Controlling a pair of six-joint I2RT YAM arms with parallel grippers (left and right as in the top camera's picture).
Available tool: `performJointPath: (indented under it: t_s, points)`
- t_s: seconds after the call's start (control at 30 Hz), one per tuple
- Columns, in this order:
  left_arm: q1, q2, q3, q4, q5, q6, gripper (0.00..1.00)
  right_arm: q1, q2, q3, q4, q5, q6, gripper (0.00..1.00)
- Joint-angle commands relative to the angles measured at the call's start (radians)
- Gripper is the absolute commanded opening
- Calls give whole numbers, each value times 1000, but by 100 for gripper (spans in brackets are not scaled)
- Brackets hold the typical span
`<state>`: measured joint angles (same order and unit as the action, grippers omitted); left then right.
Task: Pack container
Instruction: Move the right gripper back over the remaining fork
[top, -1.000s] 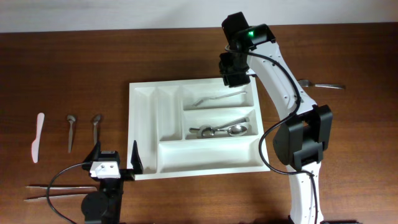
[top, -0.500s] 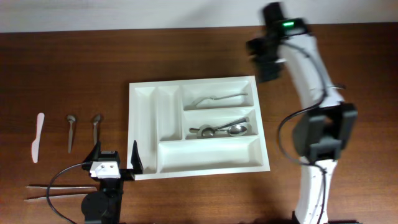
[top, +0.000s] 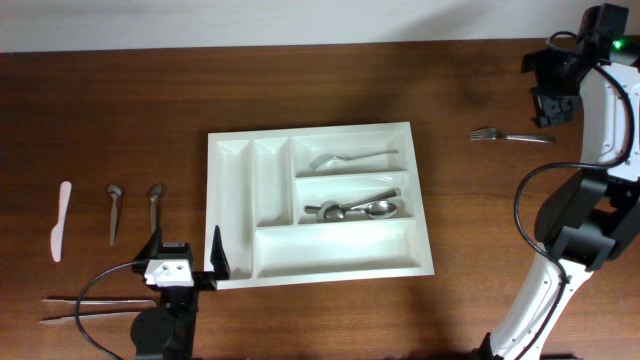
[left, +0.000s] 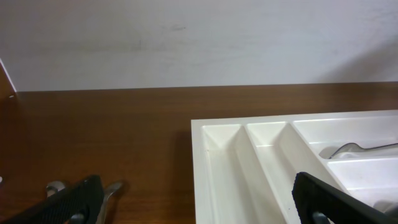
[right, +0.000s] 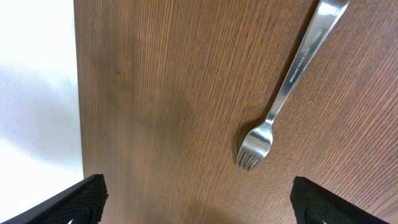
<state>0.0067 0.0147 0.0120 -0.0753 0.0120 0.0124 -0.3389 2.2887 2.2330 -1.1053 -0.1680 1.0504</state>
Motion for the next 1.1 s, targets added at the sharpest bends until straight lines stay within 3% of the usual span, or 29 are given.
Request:
performJointPath:
  t_s: [0.0,0.37,1.07]
  points:
    - [-4,-8,-3,-4,18,19,99,-16,35,22,-8,-6,-48,98]
    - [-4,-8,-3,-4,18,19,99,-50,154,22,-69,31,-48,99]
    - [-4,-8,-3,-4,18,19,99,-56,206,22,-95,185,-52,99]
